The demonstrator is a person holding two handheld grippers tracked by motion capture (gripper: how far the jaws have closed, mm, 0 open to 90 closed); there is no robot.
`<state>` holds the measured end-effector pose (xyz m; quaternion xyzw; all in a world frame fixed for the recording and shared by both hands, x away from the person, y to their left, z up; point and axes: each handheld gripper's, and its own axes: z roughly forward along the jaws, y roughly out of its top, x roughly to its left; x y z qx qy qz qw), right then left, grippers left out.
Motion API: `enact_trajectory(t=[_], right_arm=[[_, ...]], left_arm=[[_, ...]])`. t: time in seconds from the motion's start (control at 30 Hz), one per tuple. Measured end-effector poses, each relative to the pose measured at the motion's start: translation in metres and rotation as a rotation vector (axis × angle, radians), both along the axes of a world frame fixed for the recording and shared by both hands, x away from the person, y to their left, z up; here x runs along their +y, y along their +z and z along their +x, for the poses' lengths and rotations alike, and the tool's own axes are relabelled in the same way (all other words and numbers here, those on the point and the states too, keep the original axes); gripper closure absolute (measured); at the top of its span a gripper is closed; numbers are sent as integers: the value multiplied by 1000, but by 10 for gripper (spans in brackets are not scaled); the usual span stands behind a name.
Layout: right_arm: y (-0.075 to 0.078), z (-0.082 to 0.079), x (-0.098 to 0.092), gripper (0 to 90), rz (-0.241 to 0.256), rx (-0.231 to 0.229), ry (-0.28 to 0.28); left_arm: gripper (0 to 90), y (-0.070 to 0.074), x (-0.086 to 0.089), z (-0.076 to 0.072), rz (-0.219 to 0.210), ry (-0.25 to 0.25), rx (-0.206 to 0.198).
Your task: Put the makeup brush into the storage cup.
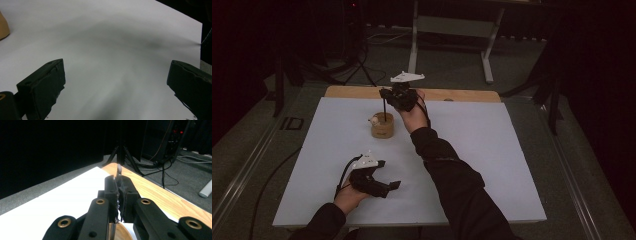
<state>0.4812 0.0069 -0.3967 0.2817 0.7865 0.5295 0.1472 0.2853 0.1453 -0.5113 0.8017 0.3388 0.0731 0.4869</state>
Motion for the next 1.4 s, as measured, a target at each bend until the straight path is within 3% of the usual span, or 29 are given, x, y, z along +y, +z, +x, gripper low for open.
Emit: enact_trajectory(t=[0.67, 1.4], right_arm=[[-30, 3, 1, 853, -12, 78, 1], [-50, 1, -2, 845, -39, 104, -6]], left_arm=[[23, 0, -1, -1, -6, -6, 4], [23, 0, -1, -1, -9, -12, 12]])
